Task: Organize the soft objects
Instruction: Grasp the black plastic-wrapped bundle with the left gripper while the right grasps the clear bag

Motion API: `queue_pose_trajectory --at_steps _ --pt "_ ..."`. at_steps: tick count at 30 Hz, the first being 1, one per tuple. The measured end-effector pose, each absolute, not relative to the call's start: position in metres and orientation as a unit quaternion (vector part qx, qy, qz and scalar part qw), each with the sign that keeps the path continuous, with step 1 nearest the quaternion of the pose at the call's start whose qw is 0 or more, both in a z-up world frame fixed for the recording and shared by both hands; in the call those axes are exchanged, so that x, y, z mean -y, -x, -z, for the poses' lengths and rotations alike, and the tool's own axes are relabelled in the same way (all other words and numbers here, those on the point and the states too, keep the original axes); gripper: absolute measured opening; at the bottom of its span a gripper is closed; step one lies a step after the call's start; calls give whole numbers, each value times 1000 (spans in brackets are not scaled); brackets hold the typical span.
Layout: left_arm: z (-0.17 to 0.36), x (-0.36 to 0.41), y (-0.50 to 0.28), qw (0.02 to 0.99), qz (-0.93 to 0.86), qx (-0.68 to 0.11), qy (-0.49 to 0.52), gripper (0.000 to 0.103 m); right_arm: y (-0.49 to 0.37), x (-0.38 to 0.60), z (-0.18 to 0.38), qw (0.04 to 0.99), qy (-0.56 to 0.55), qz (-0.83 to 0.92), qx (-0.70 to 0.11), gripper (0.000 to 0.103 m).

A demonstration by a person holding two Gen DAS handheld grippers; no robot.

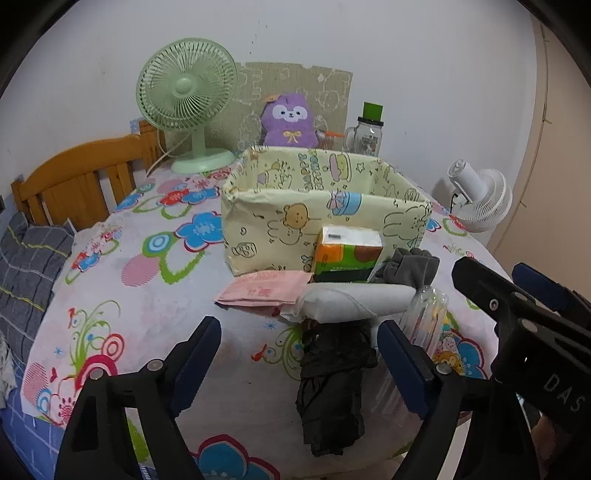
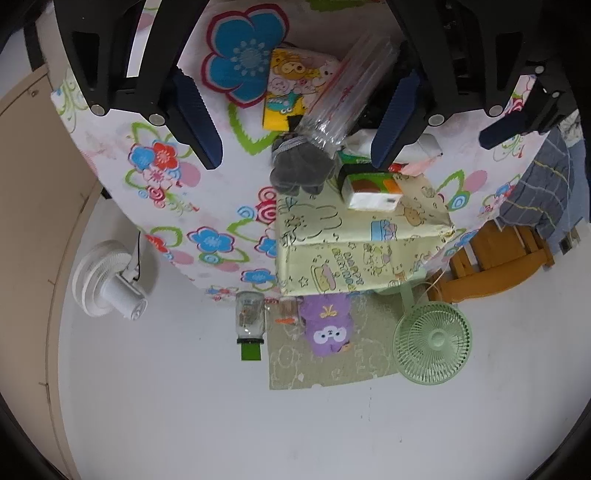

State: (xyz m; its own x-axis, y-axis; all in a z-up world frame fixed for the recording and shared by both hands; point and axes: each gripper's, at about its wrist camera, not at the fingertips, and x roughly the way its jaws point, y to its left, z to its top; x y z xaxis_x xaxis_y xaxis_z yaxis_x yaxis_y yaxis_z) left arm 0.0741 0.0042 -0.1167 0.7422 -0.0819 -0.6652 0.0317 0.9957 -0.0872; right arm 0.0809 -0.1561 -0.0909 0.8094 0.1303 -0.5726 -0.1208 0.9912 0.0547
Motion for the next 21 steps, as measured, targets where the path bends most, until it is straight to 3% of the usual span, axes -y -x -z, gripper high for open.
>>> queue_pose_trajectory --at_steps 15,21 --pt "140 2 -83 920 46 -388 31 78 -97 145 123 924 -30 -82 -372 77" --pt "145 4 -87 916 53 -396 31 73 -106 144 138 909 -57 -90 -403 61"
